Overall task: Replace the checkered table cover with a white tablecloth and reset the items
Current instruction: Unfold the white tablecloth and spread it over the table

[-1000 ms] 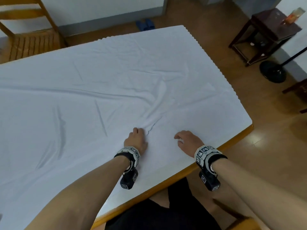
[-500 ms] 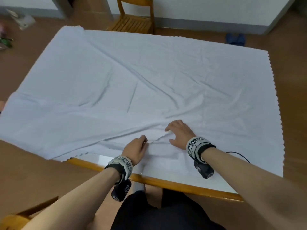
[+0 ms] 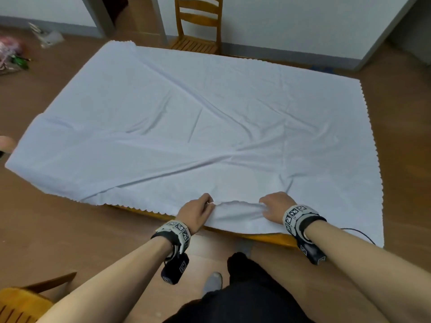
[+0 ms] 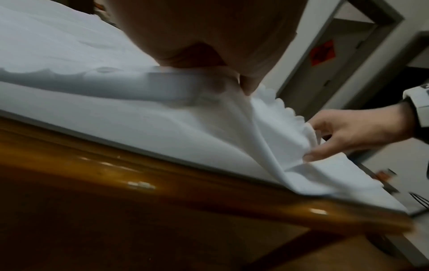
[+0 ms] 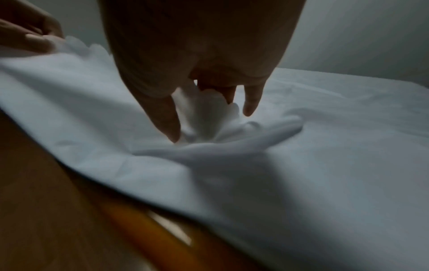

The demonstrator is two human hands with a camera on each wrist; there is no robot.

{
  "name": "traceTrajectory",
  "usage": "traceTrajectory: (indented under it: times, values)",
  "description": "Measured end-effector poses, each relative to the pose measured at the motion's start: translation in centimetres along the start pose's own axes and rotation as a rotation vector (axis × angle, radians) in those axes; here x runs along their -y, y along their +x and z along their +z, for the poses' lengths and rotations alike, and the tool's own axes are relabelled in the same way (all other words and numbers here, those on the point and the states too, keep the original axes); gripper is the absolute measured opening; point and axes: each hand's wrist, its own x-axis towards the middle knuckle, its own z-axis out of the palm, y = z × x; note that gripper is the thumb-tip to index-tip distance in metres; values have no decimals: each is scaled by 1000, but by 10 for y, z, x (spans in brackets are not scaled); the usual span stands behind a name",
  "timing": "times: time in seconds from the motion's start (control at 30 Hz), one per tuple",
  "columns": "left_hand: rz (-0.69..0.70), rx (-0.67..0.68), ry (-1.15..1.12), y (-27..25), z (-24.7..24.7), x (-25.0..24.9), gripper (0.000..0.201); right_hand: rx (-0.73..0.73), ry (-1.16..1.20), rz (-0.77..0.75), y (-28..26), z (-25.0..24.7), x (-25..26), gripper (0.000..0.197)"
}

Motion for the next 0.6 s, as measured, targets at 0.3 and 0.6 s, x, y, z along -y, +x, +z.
traceTrajectory:
  times: [0.3,0.6]
  values:
    - [131,285,282,-46,72,-24,25,-45,33,414,-137,86,-24,20]
    - [67,600,400,-51,127,-65,24,38,321,379,-187,156,-40,12]
